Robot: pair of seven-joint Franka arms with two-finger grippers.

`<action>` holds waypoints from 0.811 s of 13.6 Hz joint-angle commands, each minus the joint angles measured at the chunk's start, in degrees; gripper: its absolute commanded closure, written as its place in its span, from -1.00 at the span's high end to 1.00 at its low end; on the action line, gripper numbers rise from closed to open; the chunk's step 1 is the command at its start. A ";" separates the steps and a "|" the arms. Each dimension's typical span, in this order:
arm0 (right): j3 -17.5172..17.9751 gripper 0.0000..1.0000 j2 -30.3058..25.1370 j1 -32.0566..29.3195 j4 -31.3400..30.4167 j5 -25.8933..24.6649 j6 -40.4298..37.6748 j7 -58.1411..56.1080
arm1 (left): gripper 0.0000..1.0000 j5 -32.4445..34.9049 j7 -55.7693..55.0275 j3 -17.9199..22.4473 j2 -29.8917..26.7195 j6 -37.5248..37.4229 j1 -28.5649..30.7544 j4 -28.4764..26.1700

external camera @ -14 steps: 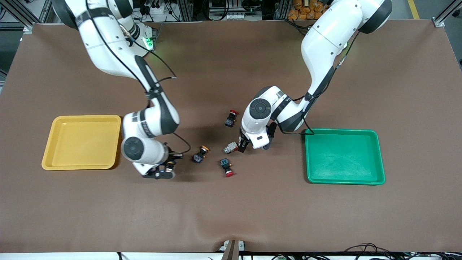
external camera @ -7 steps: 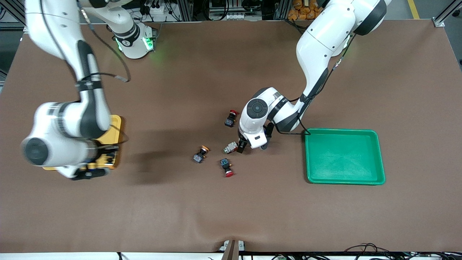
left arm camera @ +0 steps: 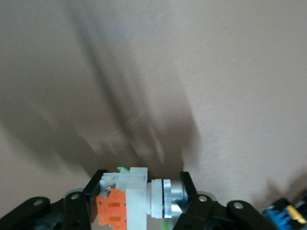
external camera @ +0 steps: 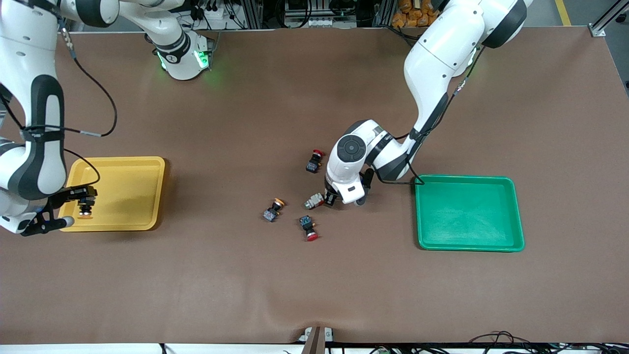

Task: Place green and yellow buttons in trays
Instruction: 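Lower the yellow button into the yellow tray and open the right gripper, then carry the green button to the green tray while the right gripper returns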

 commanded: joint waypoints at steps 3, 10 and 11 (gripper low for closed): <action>0.89 1.00 -0.31 4.10 0.40 0.17 -0.21 0.51 | -0.93 5.22 1.78 0.71 -5.65 -8.34 2.66 0.18; 3.88 1.00 0.56 19.55 1.81 8.42 6.71 12.17 | -0.92 3.56 18.13 0.00 -13.91 -20.74 12.16 -1.66; 4.93 1.00 1.26 21.49 1.81 10.26 8.04 14.37 | -0.92 3.12 21.28 0.00 -15.23 -22.23 13.74 -3.06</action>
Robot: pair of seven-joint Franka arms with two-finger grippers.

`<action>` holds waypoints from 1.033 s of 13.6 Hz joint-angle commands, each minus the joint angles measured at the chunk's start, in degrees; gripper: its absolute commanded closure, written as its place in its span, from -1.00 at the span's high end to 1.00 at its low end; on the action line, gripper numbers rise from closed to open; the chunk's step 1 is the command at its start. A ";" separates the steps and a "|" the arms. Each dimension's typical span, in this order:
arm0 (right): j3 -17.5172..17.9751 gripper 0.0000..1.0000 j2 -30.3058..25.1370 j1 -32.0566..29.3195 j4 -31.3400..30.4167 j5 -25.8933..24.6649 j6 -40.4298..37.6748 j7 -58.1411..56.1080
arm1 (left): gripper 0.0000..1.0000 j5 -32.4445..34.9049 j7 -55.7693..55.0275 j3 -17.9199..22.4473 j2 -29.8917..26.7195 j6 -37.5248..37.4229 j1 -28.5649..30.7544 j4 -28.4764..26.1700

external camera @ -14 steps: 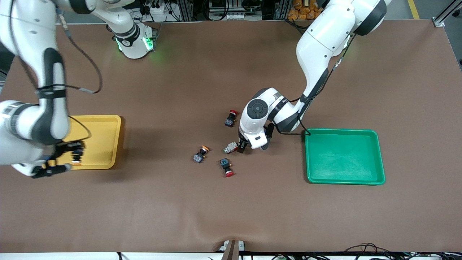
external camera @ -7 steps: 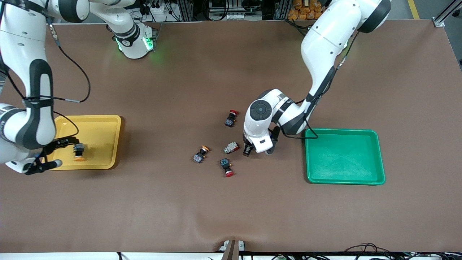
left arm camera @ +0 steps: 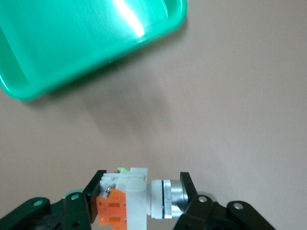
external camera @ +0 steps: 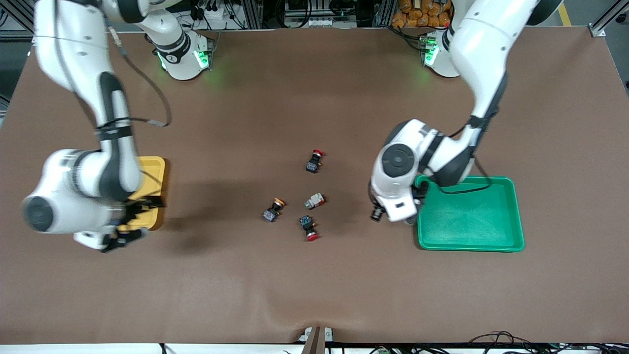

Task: Place green and yellow buttons in trays
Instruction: 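Carry the green button to the green tray while the right gripper returns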

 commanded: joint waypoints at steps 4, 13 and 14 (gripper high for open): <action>2.65 1.00 3.80 10.68 -0.12 9.27 7.65 18.98 | -0.90 -3.62 16.53 -1.66 -8.71 -2.68 12.46 -10.35; 3.00 1.00 9.78 20.37 0.75 9.98 16.52 58.83 | -0.69 -2.75 35.51 -1.67 -4.32 4.77 27.59 -13.08; 3.00 1.00 10.75 20.37 0.93 10.07 18.19 58.75 | -0.69 -2.66 38.06 -1.49 -4.23 7.48 28.04 -14.30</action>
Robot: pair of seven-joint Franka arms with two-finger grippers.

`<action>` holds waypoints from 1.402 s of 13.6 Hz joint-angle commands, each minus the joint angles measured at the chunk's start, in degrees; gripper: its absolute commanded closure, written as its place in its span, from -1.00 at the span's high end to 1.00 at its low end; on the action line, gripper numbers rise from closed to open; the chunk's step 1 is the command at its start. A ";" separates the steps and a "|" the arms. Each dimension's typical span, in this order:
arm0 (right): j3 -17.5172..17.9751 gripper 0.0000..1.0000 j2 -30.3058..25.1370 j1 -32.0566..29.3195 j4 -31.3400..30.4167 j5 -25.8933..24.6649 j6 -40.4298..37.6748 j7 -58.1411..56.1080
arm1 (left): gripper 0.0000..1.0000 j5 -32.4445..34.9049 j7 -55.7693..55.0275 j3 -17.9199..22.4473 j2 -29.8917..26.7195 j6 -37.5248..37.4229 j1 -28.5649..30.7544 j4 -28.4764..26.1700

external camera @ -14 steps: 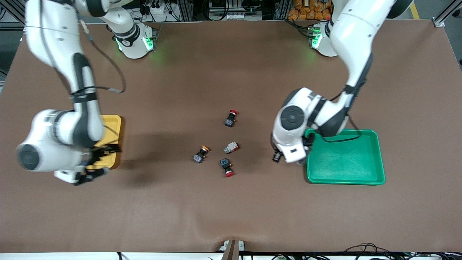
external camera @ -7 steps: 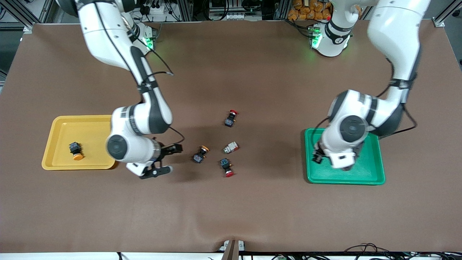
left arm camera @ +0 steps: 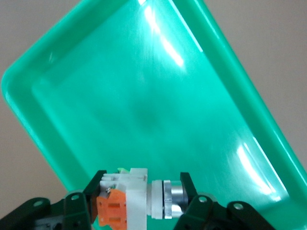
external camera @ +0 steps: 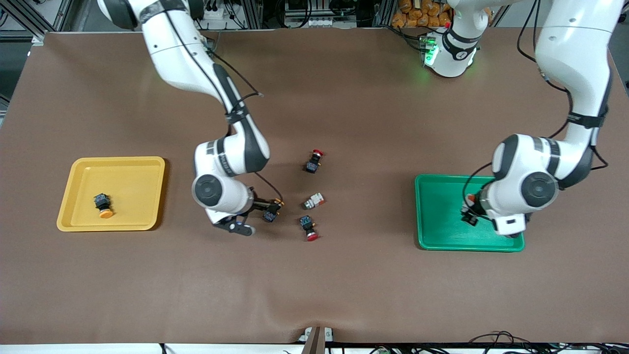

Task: Place green and yellow buttons in trays
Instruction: 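Carry the green button to the green tray while the right gripper returns, then release the green button in the green tray while the right gripper grasps blue button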

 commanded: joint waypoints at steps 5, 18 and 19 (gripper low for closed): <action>-0.58 1.00 5.73 0.23 4.77 1.12 3.36 2.16 | 0.89 0.15 10.61 -0.59 1.09 7.64 5.21 -3.02; -3.89 -1.00 1.80 -0.47 4.87 -0.89 -1.87 -9.24 | 1.00 -0.64 -10.36 -6.83 1.00 7.47 -0.66 -3.28; -7.40 -1.00 0.48 -0.04 5.21 -2.81 -7.13 -13.01 | 1.00 -0.64 -12.83 -6.83 1.00 7.47 -2.42 -3.02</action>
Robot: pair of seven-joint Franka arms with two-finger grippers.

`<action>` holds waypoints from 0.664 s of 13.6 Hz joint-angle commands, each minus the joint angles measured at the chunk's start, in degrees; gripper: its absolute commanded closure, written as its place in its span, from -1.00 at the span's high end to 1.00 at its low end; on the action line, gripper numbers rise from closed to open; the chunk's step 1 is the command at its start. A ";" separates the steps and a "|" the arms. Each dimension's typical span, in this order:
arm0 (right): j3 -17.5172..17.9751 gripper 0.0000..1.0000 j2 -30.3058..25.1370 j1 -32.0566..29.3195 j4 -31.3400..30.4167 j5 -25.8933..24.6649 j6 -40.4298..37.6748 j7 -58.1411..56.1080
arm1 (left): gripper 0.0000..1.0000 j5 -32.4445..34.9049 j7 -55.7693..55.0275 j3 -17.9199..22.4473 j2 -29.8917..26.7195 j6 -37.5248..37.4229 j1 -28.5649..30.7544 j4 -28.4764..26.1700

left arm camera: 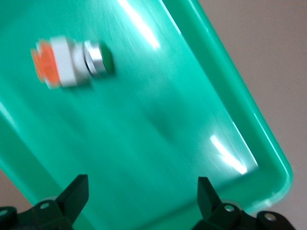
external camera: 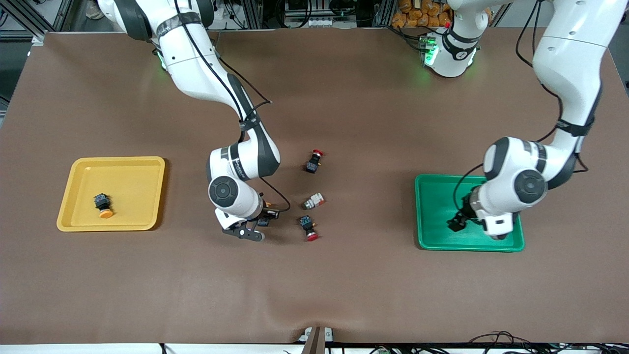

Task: Place green and yellow buttons in trays
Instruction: 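Release the green button in the green tray while the right gripper grasps blue button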

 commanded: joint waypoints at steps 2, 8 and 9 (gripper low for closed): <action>-9.40 -1.00 -6.32 -0.34 -0.48 -2.85 -13.28 -15.86 | 1.00 -1.40 -7.75 0.19 -0.56 0.44 -5.85 0.74; -22.87 -1.00 -6.68 -4.90 -4.34 -2.76 -22.18 -44.70 | 1.00 -1.76 -11.89 0.19 4.09 0.52 -15.69 8.29; -22.88 -1.00 -6.51 -7.43 -5.05 -2.67 -22.18 -48.04 | 1.00 -1.24 -11.81 0.19 5.15 0.52 -17.27 9.61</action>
